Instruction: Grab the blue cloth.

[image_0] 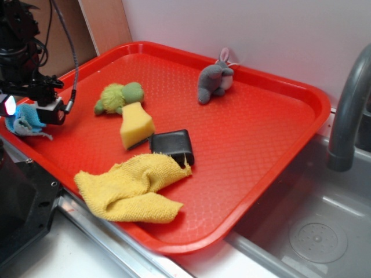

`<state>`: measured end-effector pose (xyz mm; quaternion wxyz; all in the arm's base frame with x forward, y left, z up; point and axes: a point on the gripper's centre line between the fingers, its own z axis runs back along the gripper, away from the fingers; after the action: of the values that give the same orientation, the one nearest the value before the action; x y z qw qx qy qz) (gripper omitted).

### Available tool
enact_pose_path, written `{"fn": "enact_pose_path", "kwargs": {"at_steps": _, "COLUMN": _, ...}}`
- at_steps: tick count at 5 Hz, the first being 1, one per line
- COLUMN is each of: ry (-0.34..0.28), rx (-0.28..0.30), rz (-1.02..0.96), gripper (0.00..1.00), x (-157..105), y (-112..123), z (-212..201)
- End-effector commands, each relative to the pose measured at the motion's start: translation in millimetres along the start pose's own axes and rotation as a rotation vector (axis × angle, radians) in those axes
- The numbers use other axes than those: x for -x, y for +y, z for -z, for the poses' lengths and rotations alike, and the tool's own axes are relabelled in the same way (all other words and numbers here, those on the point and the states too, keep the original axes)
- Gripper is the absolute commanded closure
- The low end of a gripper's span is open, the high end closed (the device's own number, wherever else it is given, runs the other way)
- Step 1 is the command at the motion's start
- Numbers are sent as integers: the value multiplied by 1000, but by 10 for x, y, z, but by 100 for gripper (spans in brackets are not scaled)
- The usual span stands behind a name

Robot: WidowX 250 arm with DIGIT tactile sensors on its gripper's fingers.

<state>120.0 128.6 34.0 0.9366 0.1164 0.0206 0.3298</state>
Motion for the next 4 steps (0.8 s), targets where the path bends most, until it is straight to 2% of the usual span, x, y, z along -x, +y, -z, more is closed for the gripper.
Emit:
{"fn": "enact_pose_path", "kwargs": {"at_steps": 1, "ry": 11, "rx": -78, "rz": -57, "gripper": 0, "x": 121, "y": 221, "z": 56}}
{"fn": "enact_pose_path", "kwargs": {"at_steps": 2, "ry": 42, "rx": -73, "rz": -69, "gripper": 23, "x": 134, "y": 232, "z": 119}}
{"fn": "enact_pose_path", "kwargs": {"at_steps": 3, "ry": 48, "rx": -56, "rz": -75, "gripper": 100, "x": 126, "y": 232, "z": 137}}
{"fn": "enact_pose_path", "kwargs": {"at_steps": 4, "ry": 48, "rx": -61, "rz": -69, "gripper": 100, "x": 116, "y": 220, "z": 136}}
